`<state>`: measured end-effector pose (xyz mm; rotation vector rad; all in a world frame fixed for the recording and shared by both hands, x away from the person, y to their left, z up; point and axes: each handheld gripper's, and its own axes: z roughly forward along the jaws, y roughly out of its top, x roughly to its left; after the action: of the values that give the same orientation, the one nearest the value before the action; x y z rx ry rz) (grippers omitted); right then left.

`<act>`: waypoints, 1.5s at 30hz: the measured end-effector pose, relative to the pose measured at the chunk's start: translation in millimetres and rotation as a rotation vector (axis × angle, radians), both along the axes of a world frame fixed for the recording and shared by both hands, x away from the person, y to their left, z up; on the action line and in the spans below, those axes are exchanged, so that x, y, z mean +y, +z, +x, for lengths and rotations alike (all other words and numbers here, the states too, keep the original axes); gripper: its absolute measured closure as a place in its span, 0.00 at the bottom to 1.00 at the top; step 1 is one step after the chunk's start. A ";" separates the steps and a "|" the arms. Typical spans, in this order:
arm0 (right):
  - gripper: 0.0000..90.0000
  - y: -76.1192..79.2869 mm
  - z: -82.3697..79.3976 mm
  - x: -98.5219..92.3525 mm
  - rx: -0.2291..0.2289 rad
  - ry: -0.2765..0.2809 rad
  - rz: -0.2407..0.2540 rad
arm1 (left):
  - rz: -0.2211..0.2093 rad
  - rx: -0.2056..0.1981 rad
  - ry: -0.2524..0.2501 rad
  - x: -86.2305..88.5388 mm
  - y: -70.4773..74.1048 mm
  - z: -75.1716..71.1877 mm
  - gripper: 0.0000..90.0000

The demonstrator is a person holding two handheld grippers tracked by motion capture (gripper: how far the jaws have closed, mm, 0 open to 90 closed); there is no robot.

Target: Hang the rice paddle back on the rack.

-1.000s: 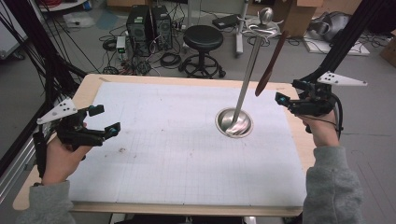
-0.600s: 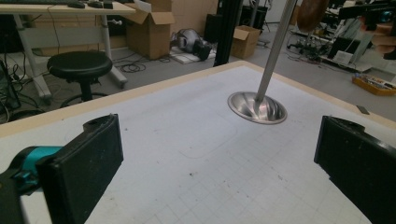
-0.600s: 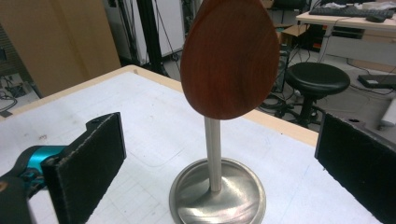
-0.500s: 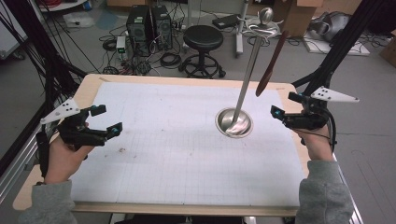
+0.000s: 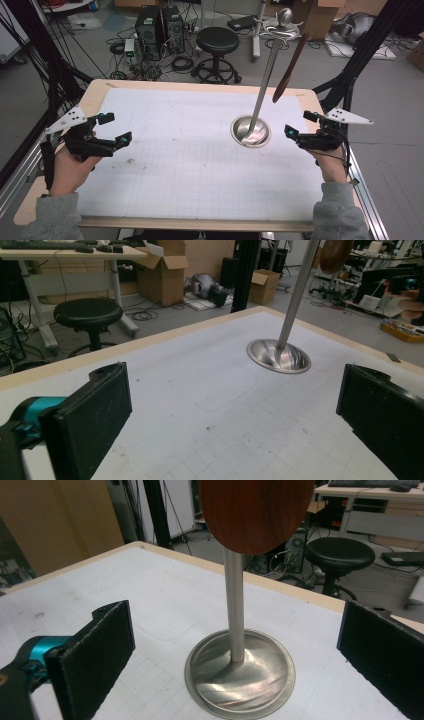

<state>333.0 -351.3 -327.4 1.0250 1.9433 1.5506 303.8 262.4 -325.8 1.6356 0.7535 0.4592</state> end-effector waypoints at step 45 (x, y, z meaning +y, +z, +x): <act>0.01 -51.2 -14.5 -22.1 0.083 -0.043 0.012 | -0.003 -0.009 -0.022 1.5 -7.3 2.1 0.02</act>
<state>318.4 -373.4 -378.6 1.1459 1.9552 1.5208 305.9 263.9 -333.1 1.6360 0.7283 0.4493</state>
